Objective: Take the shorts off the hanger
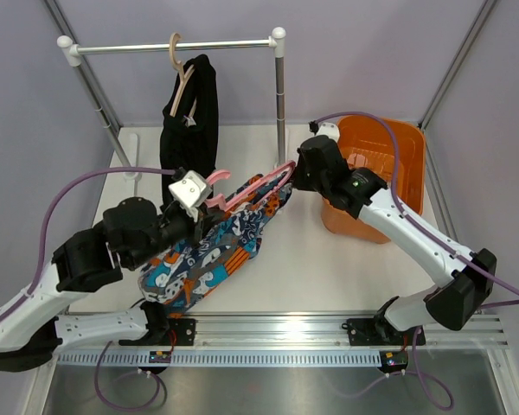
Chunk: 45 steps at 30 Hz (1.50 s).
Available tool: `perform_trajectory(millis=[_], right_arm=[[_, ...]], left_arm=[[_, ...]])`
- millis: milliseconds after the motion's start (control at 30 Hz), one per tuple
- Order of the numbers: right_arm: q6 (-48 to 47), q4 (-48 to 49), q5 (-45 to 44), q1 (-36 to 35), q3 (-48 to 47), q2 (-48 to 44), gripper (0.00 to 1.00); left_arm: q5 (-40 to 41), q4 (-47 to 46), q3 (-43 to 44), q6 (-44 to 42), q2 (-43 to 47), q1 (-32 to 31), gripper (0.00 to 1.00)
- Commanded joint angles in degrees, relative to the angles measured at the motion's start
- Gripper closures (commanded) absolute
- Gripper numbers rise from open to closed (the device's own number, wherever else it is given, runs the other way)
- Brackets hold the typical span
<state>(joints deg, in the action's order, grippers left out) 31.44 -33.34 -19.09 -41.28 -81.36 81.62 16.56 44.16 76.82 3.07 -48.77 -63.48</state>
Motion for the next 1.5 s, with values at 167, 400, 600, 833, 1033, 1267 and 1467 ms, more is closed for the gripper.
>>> perform_trajectory(millis=[167, 400, 600, 833, 1033, 1267, 1467], right_arm=[[-2.0, 0.57, 0.38, 0.86, -0.54, -0.5, 1.0], [-3.84, -5.49, 0.2, -6.09, -7.66, -4.1, 1.0], [-4.55, -9.37, -1.56, -14.09, -11.97, -6.73, 1.0], [-10.51, -17.54, -15.61, -13.92, -29.85, -5.18, 1.0], [-20.36, -14.92, -22.3, -3.74, -48.16, 1.42, 1.0], [-41.52, 11.95, -37.13, 4.18, -54.27, 0.38, 1.0], [-48.16, 16.05, -41.11, 12.52, -52.85, 2.57, 1.0]], left_arm=[[2.76, -10.55, -1.22, 0.71, 4.57, -0.59, 1.0], [16.83, -37.01, -5.45, -5.85, -2.01, -0.68, 1.0], [23.95, -53.44, 2.89, -11.76, -16.87, 0.11, 1.0], [28.61, -47.44, 19.32, -12.3, -25.23, 4.5, 1.0], [29.23, -39.42, 18.04, -7.82, -20.07, 5.48, 1.0], [29.5, -38.36, 6.07, -4.74, -12.93, 5.56, 1.0], [28.27, -38.45, 0.1, -1.42, -11.61, 6.27, 1.0]])
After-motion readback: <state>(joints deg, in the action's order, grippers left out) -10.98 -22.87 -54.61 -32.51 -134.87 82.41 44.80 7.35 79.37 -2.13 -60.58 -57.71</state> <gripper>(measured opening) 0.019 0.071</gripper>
